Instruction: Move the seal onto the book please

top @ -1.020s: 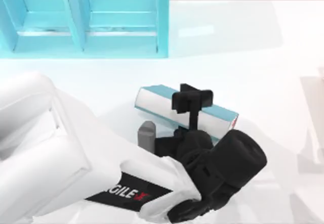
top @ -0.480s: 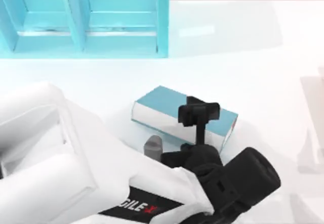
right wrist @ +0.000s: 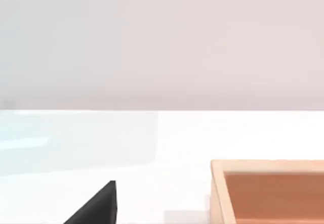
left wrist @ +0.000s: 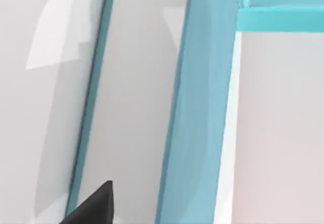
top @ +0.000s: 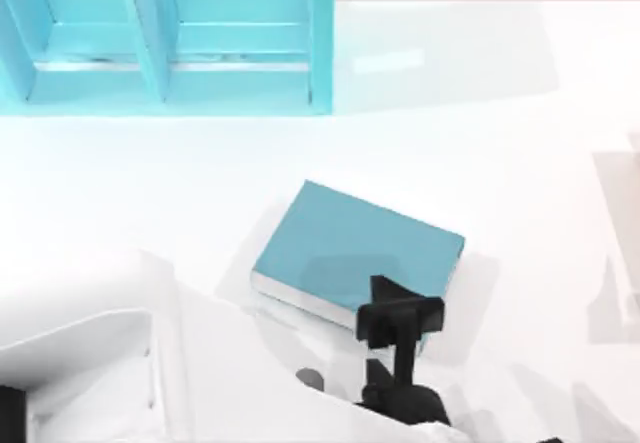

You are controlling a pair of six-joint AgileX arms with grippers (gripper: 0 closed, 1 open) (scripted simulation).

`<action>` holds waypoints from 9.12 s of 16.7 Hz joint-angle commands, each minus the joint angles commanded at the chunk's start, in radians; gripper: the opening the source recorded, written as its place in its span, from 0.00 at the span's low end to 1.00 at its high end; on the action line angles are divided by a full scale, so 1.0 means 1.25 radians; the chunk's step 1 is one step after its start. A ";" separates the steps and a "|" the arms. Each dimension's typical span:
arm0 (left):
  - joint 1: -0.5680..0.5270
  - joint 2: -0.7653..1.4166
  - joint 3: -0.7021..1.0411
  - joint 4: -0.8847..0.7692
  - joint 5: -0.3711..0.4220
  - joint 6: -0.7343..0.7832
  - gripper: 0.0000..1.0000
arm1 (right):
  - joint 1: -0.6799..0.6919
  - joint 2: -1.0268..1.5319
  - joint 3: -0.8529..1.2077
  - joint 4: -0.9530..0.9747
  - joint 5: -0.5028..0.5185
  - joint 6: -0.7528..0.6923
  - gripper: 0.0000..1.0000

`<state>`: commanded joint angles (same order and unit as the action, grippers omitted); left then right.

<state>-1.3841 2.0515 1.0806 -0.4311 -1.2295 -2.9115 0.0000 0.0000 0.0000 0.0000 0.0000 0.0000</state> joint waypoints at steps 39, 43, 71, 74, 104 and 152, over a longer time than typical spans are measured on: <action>0.737 -1.187 -0.528 0.154 0.670 1.616 1.00 | 0.000 0.000 0.000 0.000 0.000 0.000 1.00; 0.910 -1.412 -0.673 0.256 0.822 1.982 1.00 | 0.000 0.000 0.000 0.000 0.000 0.000 1.00; 1.107 -1.641 -0.864 0.345 0.984 2.329 1.00 | -0.163 0.700 0.641 -0.525 0.002 -0.160 1.00; 1.107 -1.641 -0.864 0.345 0.984 2.329 1.00 | -0.214 0.961 0.856 -0.699 0.002 -0.210 1.00; 1.107 -1.641 -0.864 0.345 0.984 2.329 1.00 | -0.337 1.580 1.122 -0.799 -0.001 -0.324 1.00; 1.107 -1.641 -0.864 0.345 0.984 2.329 1.00 | 0.018 1.465 1.441 -1.224 -0.001 0.031 0.00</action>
<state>0.0000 0.0000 0.0000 0.0000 0.0000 0.0000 0.0229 1.8308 1.8008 -1.5296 -0.0016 0.0385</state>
